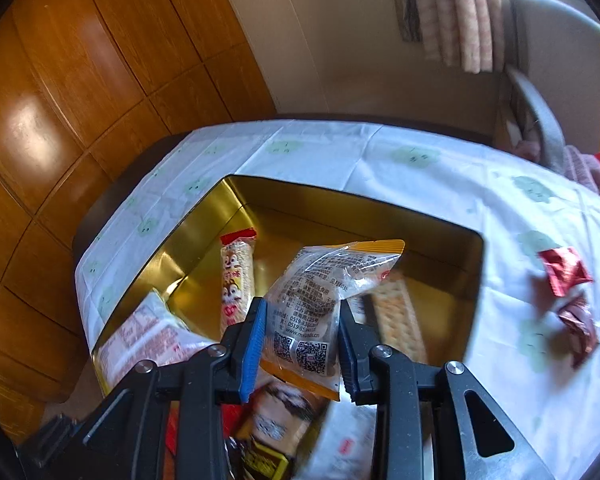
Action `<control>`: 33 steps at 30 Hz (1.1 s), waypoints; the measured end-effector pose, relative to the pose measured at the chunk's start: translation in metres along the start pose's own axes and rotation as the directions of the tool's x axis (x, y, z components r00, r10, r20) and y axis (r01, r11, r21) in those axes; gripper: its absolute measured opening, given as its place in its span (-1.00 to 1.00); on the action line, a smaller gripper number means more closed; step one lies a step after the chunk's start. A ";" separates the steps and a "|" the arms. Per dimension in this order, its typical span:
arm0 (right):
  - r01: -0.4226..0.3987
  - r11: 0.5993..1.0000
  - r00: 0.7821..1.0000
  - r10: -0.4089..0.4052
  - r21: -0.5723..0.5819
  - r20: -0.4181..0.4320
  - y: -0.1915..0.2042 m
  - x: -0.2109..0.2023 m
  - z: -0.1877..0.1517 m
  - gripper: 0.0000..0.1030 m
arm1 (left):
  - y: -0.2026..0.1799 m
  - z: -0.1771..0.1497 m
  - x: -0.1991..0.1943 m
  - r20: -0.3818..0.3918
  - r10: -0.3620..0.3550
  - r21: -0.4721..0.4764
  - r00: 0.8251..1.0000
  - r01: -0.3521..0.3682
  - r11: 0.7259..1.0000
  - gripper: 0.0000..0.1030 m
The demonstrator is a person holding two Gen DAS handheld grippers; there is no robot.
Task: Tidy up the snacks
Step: 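Carry the clear snack bag over the tin with the right gripper, then open the right gripper to drop the clear bag into the tin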
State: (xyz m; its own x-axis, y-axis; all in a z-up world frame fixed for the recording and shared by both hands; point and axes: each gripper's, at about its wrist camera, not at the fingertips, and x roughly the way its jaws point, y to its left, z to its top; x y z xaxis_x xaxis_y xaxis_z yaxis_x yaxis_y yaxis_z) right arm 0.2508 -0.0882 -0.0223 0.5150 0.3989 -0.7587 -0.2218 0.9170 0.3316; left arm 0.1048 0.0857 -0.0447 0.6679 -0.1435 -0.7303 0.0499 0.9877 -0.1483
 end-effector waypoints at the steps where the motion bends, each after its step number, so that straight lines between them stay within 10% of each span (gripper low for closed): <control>1: -0.001 1.000 1.000 0.001 0.008 -0.012 0.002 0.007 0.002 -0.31 | 0.001 0.000 0.000 0.003 0.002 -0.003 1.000 -0.002 1.000 -0.14; 33: 0.008 0.999 0.989 -0.012 0.032 0.150 -0.032 -0.089 -0.060 0.02 | -0.047 -0.003 -0.012 -0.021 -0.001 0.099 1.000 0.003 0.995 -0.14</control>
State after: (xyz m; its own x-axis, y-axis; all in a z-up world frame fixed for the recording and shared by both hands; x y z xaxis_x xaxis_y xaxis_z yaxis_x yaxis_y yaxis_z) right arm 0.1625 -0.1524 0.0011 0.6358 0.3827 -0.6703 -0.1909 0.9194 0.3438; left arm 0.0923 0.0412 -0.0304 0.6519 -0.1455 -0.7442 0.1253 0.9886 -0.0836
